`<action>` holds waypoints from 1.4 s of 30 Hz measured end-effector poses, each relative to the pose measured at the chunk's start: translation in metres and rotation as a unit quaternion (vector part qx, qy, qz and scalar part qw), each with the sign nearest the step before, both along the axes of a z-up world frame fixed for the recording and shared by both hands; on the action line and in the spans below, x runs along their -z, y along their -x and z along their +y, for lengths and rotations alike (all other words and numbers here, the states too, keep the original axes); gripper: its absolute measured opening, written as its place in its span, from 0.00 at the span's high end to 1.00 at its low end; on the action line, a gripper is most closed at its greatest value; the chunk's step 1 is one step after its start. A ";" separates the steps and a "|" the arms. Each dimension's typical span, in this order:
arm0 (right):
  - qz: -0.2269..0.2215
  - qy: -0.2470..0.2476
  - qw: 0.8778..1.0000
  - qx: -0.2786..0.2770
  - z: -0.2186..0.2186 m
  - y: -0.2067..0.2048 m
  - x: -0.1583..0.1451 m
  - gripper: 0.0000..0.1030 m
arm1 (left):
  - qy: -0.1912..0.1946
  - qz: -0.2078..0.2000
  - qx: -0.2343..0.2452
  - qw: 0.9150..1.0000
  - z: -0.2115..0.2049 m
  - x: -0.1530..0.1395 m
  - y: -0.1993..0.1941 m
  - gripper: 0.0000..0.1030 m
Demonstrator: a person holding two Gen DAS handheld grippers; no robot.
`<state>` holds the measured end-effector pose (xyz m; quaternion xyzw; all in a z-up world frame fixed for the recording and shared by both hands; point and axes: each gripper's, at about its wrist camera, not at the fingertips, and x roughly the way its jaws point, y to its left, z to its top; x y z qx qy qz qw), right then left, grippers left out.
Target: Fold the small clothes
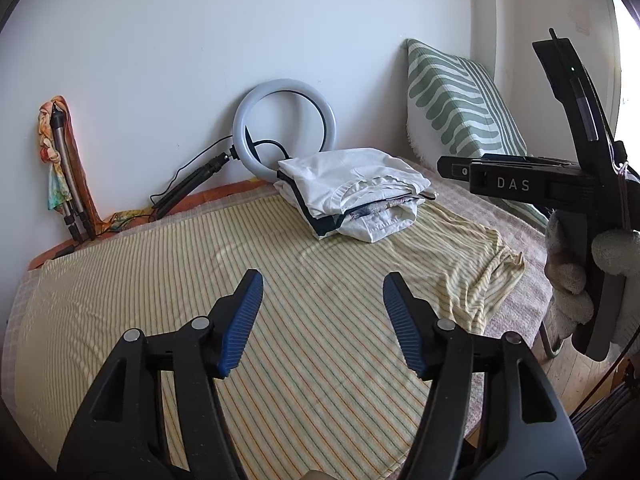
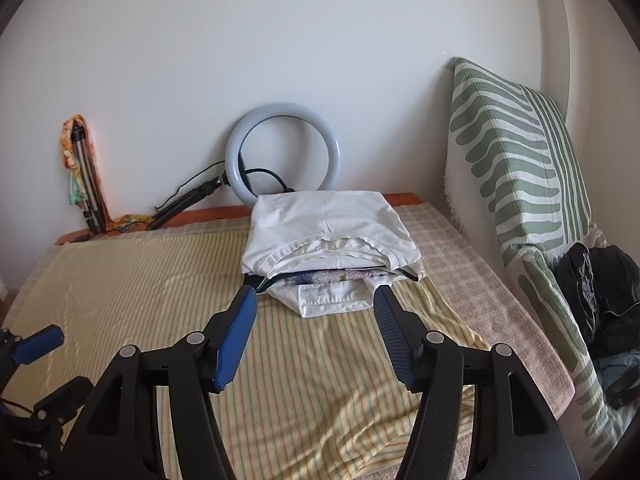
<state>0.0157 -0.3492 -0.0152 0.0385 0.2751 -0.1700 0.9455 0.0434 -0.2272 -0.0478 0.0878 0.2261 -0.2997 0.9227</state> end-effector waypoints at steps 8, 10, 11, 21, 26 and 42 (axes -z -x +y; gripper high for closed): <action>-0.011 -0.003 1.000 -0.001 -0.001 -0.001 0.002 0.21 | 0.008 -0.015 -0.018 1.000 0.008 -0.009 0.002 0.12; -0.007 -0.005 1.000 0.000 -0.001 -0.002 0.004 0.21 | 0.006 -0.025 -0.023 0.999 0.009 -0.011 0.005 0.06; -0.005 -0.006 1.000 0.000 -0.001 -0.003 0.006 0.21 | 0.003 -0.030 -0.027 0.999 0.009 -0.011 0.006 0.04; 0.003 -0.010 1.000 0.004 0.002 -0.005 0.017 0.19 | -0.014 -0.055 -0.052 0.997 0.013 -0.013 0.010 0.00; 0.003 -0.012 1.000 0.000 0.003 -0.007 0.018 0.19 | -0.017 -0.055 -0.054 0.997 0.013 -0.014 0.009 0.00; 0.009 -0.014 1.000 -0.002 0.005 -0.010 0.023 0.18 | -0.019 -0.053 -0.052 0.997 0.015 -0.014 0.008 0.00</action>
